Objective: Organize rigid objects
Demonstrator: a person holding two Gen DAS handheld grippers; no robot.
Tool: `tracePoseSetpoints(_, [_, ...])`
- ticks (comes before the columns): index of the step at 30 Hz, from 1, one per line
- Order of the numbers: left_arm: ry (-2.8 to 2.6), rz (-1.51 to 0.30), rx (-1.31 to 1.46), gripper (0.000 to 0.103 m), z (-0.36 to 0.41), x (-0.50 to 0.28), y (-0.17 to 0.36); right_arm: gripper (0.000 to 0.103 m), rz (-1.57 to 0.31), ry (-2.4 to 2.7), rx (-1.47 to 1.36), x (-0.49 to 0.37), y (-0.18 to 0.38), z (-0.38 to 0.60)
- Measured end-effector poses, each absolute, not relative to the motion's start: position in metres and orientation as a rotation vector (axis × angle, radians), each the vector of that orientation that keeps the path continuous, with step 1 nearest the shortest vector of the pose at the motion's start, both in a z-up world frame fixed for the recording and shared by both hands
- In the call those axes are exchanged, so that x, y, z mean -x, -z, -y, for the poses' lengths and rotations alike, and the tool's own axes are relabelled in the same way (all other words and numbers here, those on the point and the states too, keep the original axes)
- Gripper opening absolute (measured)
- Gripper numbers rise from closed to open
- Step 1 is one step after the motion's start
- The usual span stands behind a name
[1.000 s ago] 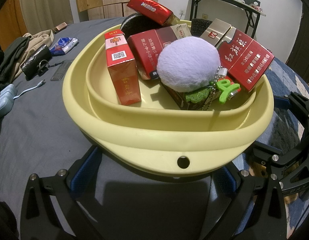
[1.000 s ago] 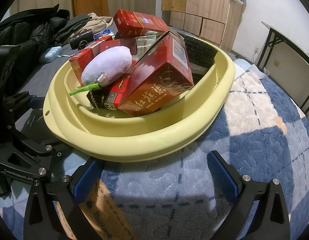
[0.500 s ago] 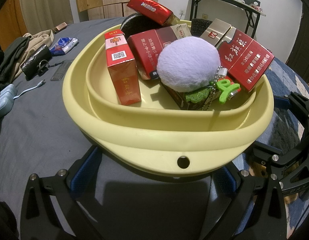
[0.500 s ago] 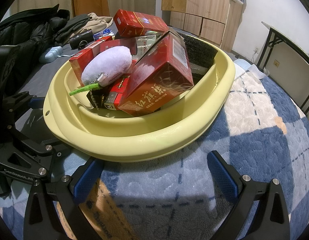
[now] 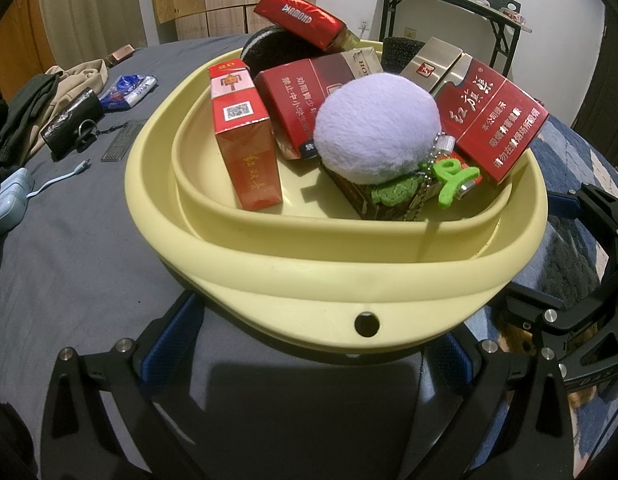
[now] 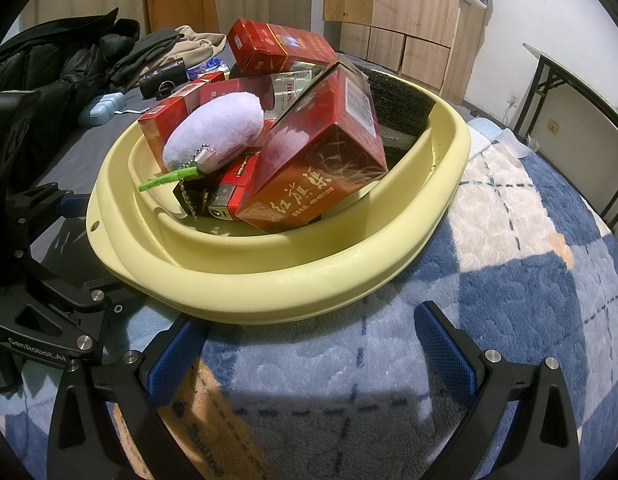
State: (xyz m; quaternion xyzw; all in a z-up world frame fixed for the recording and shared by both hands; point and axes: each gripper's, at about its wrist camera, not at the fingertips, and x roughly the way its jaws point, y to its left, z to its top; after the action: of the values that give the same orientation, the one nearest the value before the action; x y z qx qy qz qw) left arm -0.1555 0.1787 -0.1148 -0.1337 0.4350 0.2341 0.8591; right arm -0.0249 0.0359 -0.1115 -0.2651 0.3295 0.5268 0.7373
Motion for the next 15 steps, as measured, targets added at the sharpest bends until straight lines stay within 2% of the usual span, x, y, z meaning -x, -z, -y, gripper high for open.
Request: tracePoseSetpoints(15, [-0.492, -0.914, 0.28, 0.103, -0.179, 0.1546, 0.1151, 0.103, -0.724, -1.157, 0.582, 0.0249, 0.1115, -0.0359])
